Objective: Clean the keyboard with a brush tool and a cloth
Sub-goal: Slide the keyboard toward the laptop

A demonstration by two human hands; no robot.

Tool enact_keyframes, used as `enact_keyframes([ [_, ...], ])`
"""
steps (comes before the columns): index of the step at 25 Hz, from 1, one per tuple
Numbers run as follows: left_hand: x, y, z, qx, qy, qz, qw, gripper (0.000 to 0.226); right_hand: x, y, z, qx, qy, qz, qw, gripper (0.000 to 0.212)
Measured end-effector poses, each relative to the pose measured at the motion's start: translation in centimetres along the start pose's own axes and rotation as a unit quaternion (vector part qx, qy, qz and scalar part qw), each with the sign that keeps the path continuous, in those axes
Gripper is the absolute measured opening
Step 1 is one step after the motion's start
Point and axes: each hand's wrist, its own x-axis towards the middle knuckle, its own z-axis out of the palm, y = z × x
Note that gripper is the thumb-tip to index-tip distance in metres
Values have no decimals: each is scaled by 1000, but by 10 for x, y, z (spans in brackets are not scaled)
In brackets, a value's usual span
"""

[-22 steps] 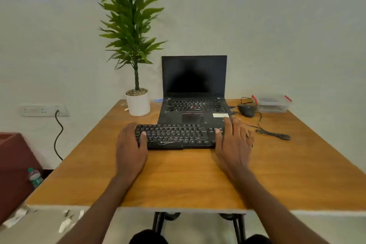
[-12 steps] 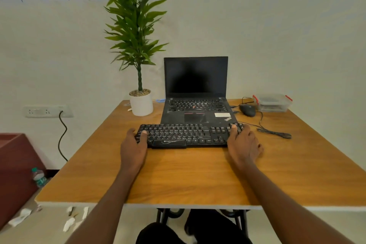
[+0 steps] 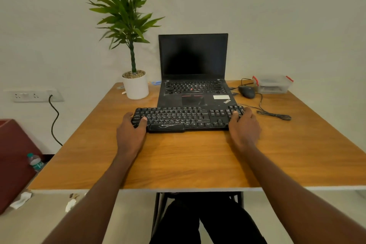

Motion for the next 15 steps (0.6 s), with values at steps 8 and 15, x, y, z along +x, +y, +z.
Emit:
enact_keyframes([
  [8,-36,14,-21,-58,25,-23,998,53,-39,4,-37,107,4,40,993,45],
  [15,-108,13,-51,-38,68,17,997,44,-96,34,-84,118,50,33,991,40],
])
